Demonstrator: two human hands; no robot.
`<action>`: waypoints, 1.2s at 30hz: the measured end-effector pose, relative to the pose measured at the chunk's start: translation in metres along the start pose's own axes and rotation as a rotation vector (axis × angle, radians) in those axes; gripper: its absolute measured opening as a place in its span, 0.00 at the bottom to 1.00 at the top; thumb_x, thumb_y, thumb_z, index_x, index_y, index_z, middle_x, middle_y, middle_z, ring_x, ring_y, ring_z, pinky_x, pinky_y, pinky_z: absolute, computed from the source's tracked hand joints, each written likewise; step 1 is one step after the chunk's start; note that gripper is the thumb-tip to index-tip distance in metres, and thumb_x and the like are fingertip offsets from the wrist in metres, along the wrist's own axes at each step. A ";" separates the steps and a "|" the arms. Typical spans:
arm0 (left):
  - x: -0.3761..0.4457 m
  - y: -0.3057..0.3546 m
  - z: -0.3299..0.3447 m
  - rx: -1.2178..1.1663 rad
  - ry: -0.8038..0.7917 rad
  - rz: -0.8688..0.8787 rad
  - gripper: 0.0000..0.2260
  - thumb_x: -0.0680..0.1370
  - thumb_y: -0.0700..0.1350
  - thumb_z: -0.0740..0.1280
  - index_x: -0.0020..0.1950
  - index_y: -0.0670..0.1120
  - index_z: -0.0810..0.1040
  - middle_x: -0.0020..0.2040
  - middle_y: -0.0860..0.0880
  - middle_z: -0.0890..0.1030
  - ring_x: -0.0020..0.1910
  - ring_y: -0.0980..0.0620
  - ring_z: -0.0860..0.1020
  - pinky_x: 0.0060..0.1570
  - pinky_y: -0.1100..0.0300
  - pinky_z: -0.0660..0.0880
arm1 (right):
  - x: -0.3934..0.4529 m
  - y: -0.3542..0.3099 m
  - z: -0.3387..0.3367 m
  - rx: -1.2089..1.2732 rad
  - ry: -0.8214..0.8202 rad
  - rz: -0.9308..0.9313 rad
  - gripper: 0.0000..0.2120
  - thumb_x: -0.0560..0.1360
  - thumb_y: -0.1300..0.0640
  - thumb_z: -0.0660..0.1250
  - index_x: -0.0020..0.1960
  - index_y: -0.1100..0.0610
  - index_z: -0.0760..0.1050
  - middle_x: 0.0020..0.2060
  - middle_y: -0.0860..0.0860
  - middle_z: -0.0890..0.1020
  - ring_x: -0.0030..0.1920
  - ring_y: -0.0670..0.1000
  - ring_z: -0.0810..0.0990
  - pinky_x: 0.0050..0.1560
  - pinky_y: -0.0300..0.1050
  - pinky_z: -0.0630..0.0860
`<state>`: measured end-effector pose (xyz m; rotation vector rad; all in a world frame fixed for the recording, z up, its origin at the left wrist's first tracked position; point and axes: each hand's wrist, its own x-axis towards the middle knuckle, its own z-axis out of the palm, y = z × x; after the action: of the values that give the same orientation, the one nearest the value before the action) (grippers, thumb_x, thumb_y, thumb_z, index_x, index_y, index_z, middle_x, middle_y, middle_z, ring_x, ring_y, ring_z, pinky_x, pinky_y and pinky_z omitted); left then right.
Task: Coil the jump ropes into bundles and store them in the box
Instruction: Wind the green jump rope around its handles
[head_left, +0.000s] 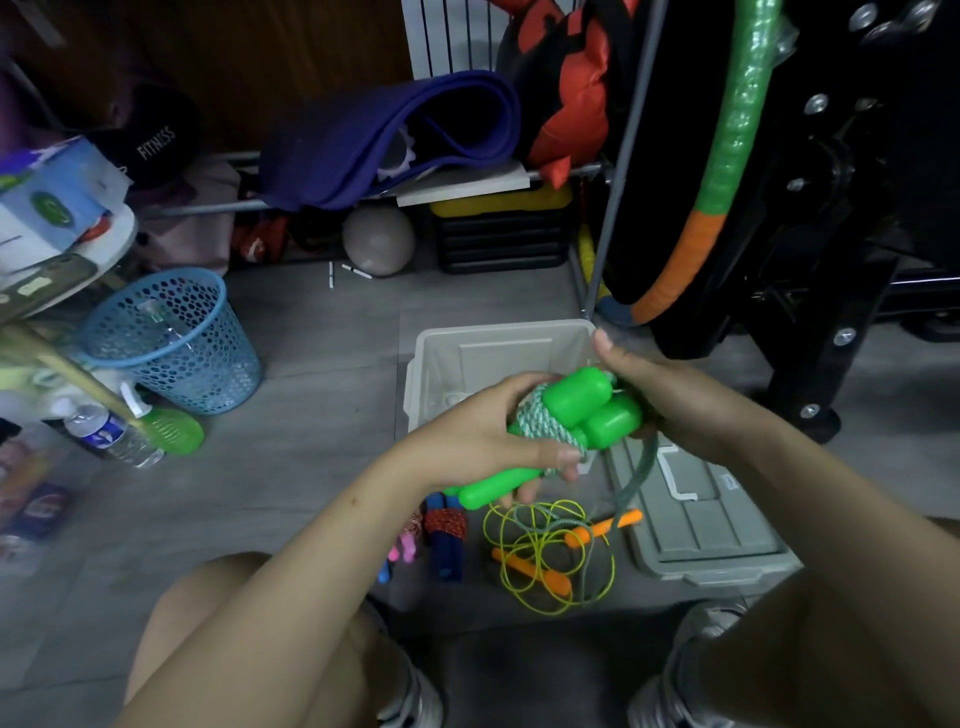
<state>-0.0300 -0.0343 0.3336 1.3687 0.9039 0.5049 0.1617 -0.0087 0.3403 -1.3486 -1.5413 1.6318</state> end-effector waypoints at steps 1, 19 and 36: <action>0.000 -0.002 -0.002 -0.060 0.016 0.004 0.27 0.74 0.38 0.69 0.69 0.54 0.63 0.40 0.44 0.83 0.24 0.51 0.76 0.23 0.61 0.73 | 0.000 0.002 0.002 0.022 0.012 0.019 0.28 0.64 0.30 0.58 0.40 0.53 0.79 0.28 0.46 0.77 0.27 0.43 0.71 0.29 0.39 0.63; 0.010 -0.005 -0.007 -0.147 0.162 0.027 0.04 0.77 0.41 0.66 0.51 0.44 0.73 0.40 0.46 0.82 0.26 0.53 0.75 0.25 0.62 0.72 | 0.003 0.016 0.022 0.165 0.134 -0.008 0.32 0.60 0.35 0.70 0.46 0.64 0.77 0.37 0.57 0.78 0.27 0.46 0.63 0.22 0.35 0.58; 0.016 -0.010 0.010 -0.455 0.367 0.039 0.13 0.80 0.53 0.60 0.59 0.47 0.70 0.49 0.37 0.80 0.36 0.37 0.82 0.30 0.48 0.79 | 0.005 0.016 0.030 0.249 0.088 -0.114 0.12 0.70 0.49 0.68 0.44 0.58 0.75 0.30 0.49 0.72 0.29 0.45 0.66 0.26 0.36 0.59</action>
<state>-0.0153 -0.0299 0.3198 0.8929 0.9822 0.9505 0.1370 -0.0208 0.3192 -1.1617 -1.2915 1.6111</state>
